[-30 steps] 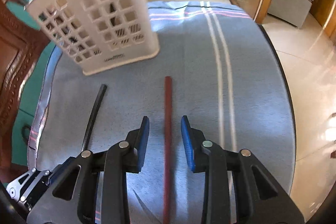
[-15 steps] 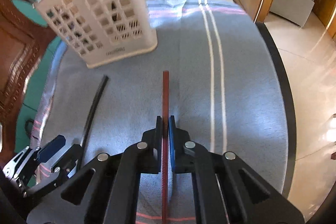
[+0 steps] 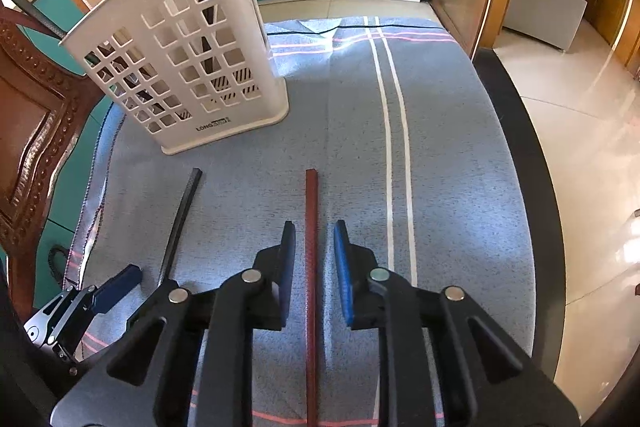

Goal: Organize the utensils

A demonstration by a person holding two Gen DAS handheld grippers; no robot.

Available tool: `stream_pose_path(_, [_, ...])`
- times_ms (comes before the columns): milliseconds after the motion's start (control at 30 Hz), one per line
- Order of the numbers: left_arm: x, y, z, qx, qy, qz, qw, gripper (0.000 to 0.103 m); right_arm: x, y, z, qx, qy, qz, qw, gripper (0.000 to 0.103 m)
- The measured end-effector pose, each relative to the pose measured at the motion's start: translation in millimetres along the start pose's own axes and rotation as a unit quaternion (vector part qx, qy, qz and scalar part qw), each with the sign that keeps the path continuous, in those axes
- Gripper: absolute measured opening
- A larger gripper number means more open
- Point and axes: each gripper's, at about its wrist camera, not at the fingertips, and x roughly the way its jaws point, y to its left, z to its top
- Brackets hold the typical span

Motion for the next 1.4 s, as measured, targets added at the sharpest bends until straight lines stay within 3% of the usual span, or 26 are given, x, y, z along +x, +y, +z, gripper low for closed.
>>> stream_pose_path(267, [13.9, -2.1, 9.0, 0.0, -0.013, 0.023, 0.9996, 0.051, 8.5, -4.8, 1.4, 0.001, 0.006, -0.007, 1.0, 0.029])
stream_pose_path(767, [22.1, 10.9, 19.7, -0.005, -0.012, 0.032, 0.9994, 0.061, 17.4, -0.2, 3.3, -0.008, 0.008, -0.018, 1.0, 0.035])
stream_pose_path(1400, [22.4, 14.8, 16.9, -0.006, -0.013, 0.034, 0.9993, 0.062, 15.4, 0.1, 0.9, -0.013, 0.01, -0.019, 1.0, 0.039])
